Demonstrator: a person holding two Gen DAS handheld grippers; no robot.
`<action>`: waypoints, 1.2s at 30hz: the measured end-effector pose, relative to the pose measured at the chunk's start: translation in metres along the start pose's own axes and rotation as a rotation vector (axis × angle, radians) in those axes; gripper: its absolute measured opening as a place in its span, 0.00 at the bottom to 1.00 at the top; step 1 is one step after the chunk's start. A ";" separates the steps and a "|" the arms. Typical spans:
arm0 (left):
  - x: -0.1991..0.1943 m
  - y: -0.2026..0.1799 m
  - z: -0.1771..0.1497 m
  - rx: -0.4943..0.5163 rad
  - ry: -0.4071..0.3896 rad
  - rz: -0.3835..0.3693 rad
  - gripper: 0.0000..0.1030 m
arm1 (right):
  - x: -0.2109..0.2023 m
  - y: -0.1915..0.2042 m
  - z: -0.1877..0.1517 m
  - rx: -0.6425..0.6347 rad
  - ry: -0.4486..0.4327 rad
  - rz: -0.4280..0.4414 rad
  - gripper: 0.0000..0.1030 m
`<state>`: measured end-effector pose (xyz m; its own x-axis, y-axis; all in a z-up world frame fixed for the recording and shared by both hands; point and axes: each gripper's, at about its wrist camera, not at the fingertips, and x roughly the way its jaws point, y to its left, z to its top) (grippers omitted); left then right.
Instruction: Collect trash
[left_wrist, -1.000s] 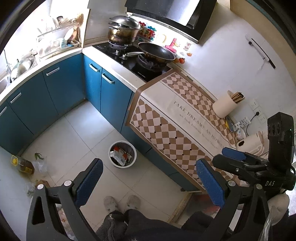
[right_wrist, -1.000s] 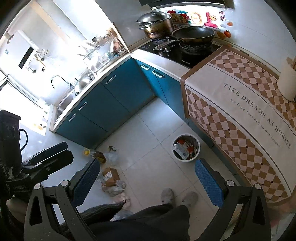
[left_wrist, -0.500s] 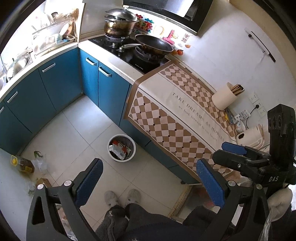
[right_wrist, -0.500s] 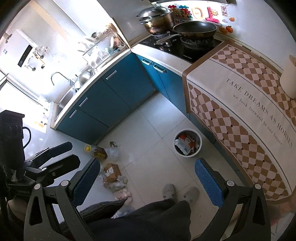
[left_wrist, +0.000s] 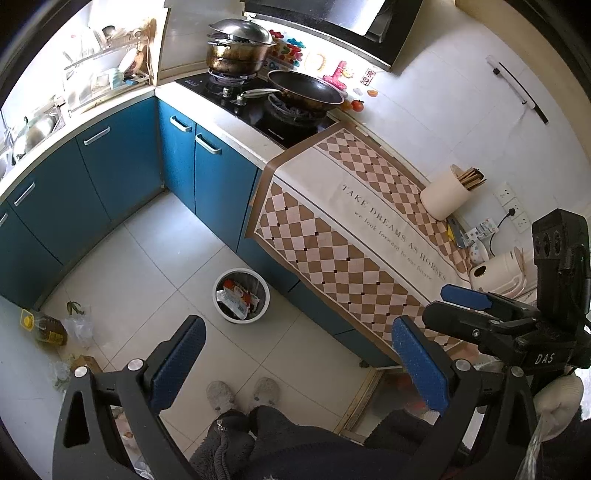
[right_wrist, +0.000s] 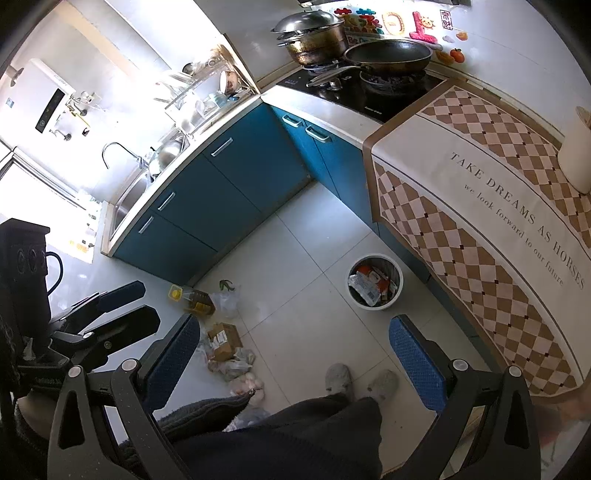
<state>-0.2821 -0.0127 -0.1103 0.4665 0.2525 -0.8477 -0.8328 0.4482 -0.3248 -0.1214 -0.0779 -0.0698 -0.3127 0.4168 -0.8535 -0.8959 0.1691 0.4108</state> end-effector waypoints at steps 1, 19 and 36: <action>0.000 0.000 0.000 -0.003 0.002 -0.001 1.00 | 0.000 0.000 -0.001 -0.002 0.000 0.000 1.00; -0.001 -0.006 0.001 -0.004 -0.003 -0.016 1.00 | -0.010 0.002 -0.007 0.011 0.002 0.002 1.00; 0.000 -0.013 0.005 0.003 -0.006 -0.022 1.00 | -0.014 -0.002 -0.012 0.007 0.004 0.008 1.00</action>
<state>-0.2693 -0.0140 -0.1038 0.4865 0.2479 -0.8378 -0.8214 0.4564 -0.3419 -0.1187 -0.0951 -0.0624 -0.3213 0.4150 -0.8512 -0.8911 0.1715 0.4200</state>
